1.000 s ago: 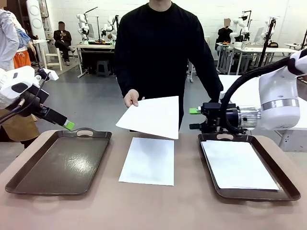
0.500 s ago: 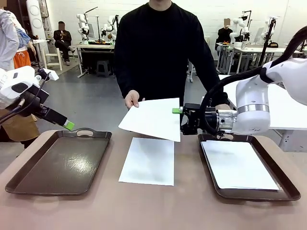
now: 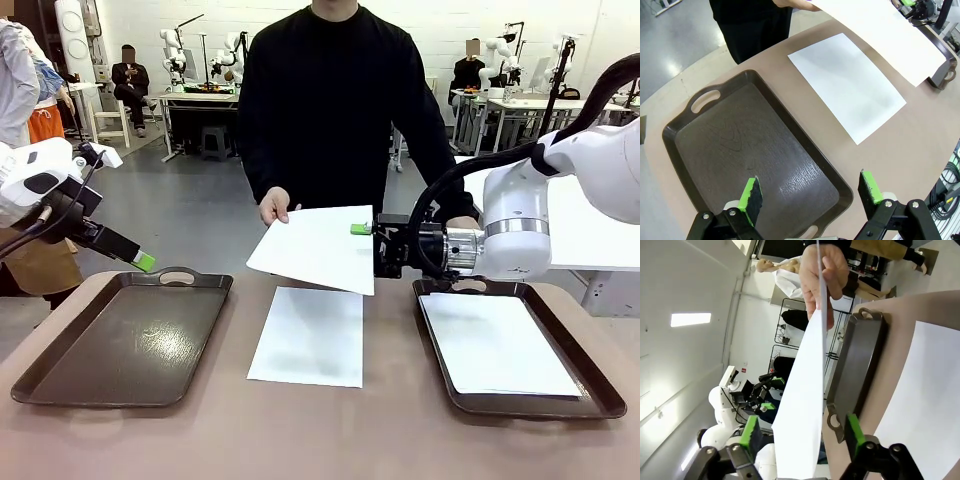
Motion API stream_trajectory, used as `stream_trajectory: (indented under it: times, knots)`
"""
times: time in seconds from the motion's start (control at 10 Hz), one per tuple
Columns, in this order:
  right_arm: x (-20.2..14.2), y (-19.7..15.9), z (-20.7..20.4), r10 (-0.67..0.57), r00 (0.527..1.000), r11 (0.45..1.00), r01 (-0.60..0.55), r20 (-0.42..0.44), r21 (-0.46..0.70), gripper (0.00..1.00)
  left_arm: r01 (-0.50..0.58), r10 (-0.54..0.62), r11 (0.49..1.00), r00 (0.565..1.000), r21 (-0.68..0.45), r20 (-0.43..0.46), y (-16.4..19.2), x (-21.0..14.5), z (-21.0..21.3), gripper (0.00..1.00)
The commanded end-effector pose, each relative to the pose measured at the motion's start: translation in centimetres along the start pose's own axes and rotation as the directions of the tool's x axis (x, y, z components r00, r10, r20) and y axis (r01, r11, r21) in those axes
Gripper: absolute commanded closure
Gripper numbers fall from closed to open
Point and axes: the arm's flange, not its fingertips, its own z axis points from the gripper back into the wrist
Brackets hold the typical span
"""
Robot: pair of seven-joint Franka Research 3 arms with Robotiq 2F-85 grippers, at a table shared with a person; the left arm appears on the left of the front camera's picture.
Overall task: Sort the A4 documents.
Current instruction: Receive the A4 Paper.
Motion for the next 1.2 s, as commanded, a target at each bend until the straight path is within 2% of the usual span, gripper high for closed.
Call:
stream_trajectory:
  times: [0.0,0.1,0.2,0.3,0.4,0.5,0.6,0.8,1.1]
  knots:
    - [0.75,-0.50,-0.22,0.000,0.999,1.000,0.000,0.032,0.022,0.31,-0.002,0.003,1.000,1.000,-0.008,0.004,0.24,-0.09,-0.06,0.00]
    - [0.79,-0.57,-0.19,-0.004,0.999,1.000,0.003,0.034,0.023,0.36,-0.002,0.003,1.000,1.000,-0.008,0.004,0.24,-0.09,-0.06,0.00]
    - [0.81,-0.55,-0.14,-0.006,0.999,1.000,0.005,0.035,0.024,0.49,-0.002,0.003,1.000,1.000,-0.008,0.004,0.24,-0.09,-0.06,0.00]
    - [0.87,-0.50,-0.16,-0.005,0.999,1.000,0.004,0.036,0.024,0.54,-0.002,0.003,1.000,1.000,-0.008,0.004,0.24,-0.09,-0.06,0.00]
    - [0.92,-0.48,-0.18,-0.005,0.999,1.000,0.004,0.037,0.024,0.67,-0.002,0.003,1.000,1.000,-0.008,0.004,0.24,-0.09,-0.06,0.00]
    - [0.94,-0.36,-0.22,-0.008,0.999,1.000,0.007,0.034,0.025,0.72,-0.002,0.003,1.000,1.000,-0.008,0.004,0.24,-0.09,-0.06,0.00]
    - [0.97,-0.21,-0.32,-0.007,0.999,1.000,0.006,0.031,0.027,0.86,-0.002,0.003,1.000,1.000,-0.008,0.004,0.24,-0.09,-0.06,0.00]
    - [1.05,-0.01,-0.40,-0.004,1.000,1.000,0.003,0.028,0.029,1.00,-0.002,0.003,1.000,1.000,-0.008,0.004,0.24,-0.09,-0.06,0.00]
    - [0.93,-0.13,-0.44,-0.004,1.000,1.000,0.003,0.024,0.031,1.00,-0.002,0.003,1.000,1.000,-0.008,0.004,0.24,-0.09,-0.06,0.00]
